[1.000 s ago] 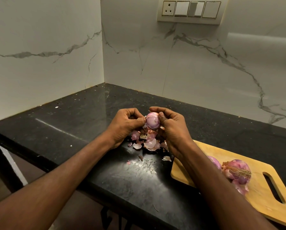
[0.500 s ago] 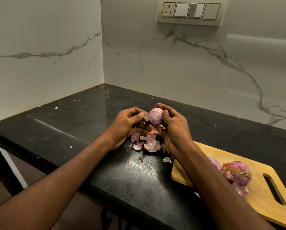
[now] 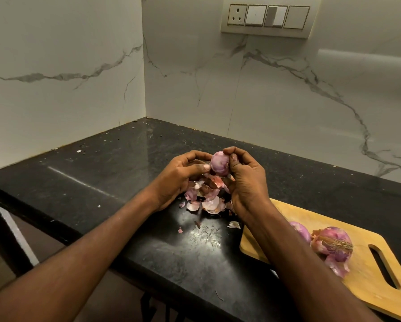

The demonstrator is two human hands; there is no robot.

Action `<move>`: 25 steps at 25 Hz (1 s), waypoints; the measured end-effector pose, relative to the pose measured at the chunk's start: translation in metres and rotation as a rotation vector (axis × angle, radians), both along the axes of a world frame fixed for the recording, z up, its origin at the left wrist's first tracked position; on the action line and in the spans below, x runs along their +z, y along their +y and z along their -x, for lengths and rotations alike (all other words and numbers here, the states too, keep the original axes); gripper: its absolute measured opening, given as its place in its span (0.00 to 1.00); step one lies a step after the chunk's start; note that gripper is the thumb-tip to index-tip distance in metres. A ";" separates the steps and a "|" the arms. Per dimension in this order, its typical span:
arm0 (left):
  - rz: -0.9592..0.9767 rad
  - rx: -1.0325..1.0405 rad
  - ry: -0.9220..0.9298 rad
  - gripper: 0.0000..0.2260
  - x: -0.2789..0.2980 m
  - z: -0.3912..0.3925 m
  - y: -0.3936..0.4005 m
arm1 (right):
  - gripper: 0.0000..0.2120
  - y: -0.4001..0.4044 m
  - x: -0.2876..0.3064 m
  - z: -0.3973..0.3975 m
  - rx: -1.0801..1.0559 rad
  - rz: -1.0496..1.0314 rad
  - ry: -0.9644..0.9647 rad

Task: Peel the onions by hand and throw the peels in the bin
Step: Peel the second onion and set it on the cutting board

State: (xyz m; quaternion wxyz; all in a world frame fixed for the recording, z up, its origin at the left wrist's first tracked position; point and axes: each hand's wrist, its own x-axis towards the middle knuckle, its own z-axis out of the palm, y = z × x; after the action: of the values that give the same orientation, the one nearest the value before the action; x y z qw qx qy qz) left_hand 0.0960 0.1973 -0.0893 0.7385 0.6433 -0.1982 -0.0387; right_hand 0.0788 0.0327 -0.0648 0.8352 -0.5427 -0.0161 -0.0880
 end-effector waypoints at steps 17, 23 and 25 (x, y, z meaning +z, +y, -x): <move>0.011 0.118 -0.107 0.20 -0.003 -0.004 0.001 | 0.15 0.004 0.004 0.000 -0.133 0.082 0.009; 0.038 0.072 -0.067 0.19 -0.004 -0.004 0.002 | 0.18 0.002 0.000 0.003 -0.169 0.374 -0.207; 0.079 0.039 -0.038 0.19 -0.004 -0.005 0.003 | 0.17 0.001 -0.003 0.000 -0.166 0.459 -0.219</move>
State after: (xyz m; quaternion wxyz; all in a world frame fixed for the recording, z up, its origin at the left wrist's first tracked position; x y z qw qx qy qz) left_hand 0.1014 0.2001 -0.0937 0.7599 0.6181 -0.2012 -0.0043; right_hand 0.0785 0.0335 -0.0673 0.6735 -0.7045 -0.0812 -0.2086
